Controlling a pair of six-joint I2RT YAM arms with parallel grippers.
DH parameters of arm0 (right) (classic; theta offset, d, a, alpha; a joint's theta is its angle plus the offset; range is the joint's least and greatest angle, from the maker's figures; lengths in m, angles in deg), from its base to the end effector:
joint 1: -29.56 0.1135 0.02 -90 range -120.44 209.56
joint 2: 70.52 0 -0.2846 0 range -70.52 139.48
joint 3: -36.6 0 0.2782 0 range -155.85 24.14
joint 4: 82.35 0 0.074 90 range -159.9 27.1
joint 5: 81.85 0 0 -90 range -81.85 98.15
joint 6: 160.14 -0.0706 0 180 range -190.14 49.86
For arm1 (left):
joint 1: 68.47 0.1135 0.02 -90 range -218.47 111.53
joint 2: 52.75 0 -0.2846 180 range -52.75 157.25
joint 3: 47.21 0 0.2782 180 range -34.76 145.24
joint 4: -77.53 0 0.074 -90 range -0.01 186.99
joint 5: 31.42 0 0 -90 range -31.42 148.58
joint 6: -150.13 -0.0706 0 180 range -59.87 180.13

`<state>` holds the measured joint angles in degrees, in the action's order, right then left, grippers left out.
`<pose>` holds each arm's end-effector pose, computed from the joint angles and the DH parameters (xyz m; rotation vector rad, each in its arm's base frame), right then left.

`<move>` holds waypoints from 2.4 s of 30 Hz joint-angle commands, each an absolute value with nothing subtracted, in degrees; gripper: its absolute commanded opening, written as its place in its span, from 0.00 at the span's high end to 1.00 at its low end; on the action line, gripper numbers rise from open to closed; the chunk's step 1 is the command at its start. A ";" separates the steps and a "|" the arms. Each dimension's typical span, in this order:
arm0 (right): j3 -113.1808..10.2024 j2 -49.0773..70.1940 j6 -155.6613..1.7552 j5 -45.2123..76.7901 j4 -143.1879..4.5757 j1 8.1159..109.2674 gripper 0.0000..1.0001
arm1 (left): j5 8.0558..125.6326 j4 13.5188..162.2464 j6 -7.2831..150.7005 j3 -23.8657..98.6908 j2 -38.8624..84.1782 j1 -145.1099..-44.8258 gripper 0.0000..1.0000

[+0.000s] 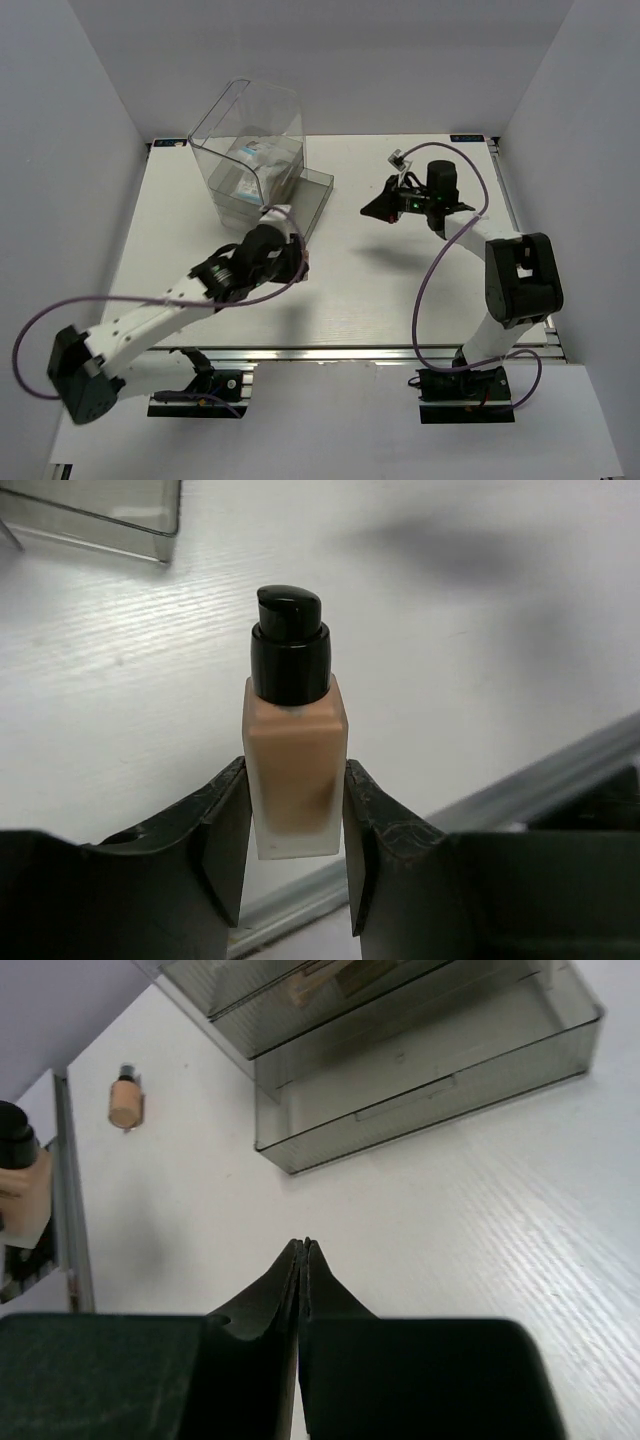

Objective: Organize the makeup

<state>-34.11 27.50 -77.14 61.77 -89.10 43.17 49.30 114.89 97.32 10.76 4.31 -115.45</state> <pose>0.3904 0.1530 0.2270 -0.7441 1.7872 1.1350 0.1850 -0.1816 0.2714 0.1011 2.2702 -0.6311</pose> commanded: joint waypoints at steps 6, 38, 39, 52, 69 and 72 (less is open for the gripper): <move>-31.58 22.29 -71.72 57.81 -86.43 39.23 1.00 | 33.47 122.32 75.17 36.41 33.53 -114.88 1.00; -27.18 15.52 -61.98 61.84 -79.05 38.44 0.24 | 34.50 130.85 70.23 82.40 73.12 -103.62 0.22; -27.53 15.52 -60.57 62.72 -78.09 38.44 0.20 | 34.94 131.20 70.76 82.58 72.68 -103.62 0.22; -27.00 9.89 0.00 61.60 -45.21 59.48 0.11 | 51.19 128.99 79.90 77.46 46.22 -104.33 0.27; -66.80 49.61 -60.61 22.58 -71.85 97.93 0.23 | 44.44 142.36 87.90 77.75 26.54 -103.71 0.23; -75.94 55.85 -65.98 21.43 -70.17 99.43 0.22 | 42.94 143.86 88.78 76.34 23.56 -103.62 0.23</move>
